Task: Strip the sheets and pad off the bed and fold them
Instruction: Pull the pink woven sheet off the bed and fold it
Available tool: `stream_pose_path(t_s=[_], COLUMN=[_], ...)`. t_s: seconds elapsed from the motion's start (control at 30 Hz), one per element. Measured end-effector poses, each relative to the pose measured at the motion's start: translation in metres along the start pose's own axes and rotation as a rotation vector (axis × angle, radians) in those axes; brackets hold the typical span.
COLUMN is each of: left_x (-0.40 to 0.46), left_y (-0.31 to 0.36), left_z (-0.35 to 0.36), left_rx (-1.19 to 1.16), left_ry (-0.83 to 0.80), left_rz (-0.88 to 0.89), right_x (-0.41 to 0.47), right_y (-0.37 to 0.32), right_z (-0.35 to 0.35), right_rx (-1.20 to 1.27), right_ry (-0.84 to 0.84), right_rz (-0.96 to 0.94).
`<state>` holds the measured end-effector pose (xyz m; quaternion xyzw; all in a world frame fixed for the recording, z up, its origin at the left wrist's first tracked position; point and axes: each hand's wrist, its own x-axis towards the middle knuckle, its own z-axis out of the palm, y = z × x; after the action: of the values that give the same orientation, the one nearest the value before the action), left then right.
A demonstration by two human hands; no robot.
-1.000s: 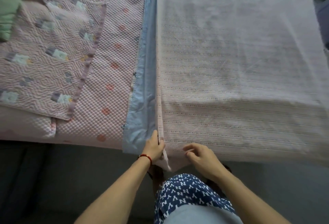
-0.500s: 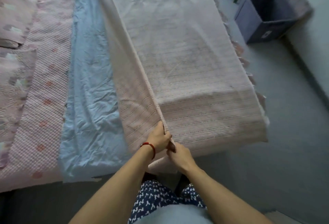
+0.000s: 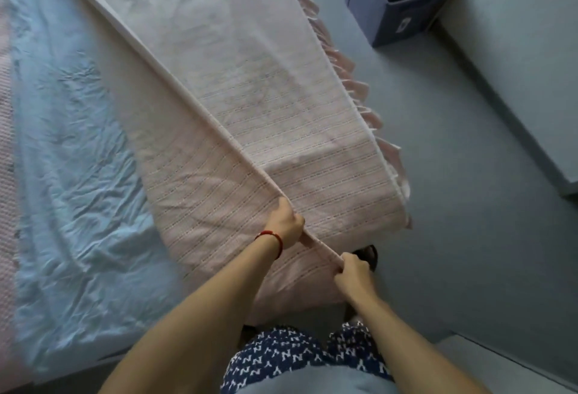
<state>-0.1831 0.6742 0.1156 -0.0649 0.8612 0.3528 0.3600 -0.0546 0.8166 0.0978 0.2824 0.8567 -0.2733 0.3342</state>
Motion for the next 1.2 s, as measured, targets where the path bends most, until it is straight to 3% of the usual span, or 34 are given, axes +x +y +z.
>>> stream_pose_path(t_s=[0.1,0.17,0.27,0.37,0.47,0.57,0.77,0.9,1.2], left_x=[0.032,0.042,0.032,0.008,-0.005,-0.005,0.024,0.063,0.121], left_y=[0.022,0.04,0.059,0.067,0.076,0.1,0.231,0.334,0.561], left_z=[0.035,0.055,0.082,0.102,0.104,0.095,0.058,0.041,0.04], left_rx=[-0.06,-0.135,-0.019,0.103,-0.002,-0.153,-0.272,-0.221,-0.247], left_ry=[-0.005,-0.096,-0.306,-0.306,-0.206,0.027,0.424,0.579,0.813], left_rz=[-0.117,-0.214,-0.289,-0.233,-0.195,-0.151,0.053,0.21,0.209], right_x=[0.037,0.06,0.094,0.115,0.122,0.126,0.149,0.197,0.294], right_y=[0.032,0.051,0.078,0.1,0.097,0.082,0.036,0.011,-0.011], right_z=[-0.03,-0.058,-0.098,-0.136,-0.188,-0.231,-0.344,-0.436,-0.659], right_rx=[-0.054,-0.086,-0.177,-0.173,-0.059,0.185,0.444,0.478,0.296], right_ry=[-0.104,-0.203,-0.323,-0.355,-0.296,-0.212,-0.126,-0.1,-0.131], right_rz=[-0.047,-0.079,-0.096,-0.082,-0.134,-0.203,-0.479,-0.643,-0.9])
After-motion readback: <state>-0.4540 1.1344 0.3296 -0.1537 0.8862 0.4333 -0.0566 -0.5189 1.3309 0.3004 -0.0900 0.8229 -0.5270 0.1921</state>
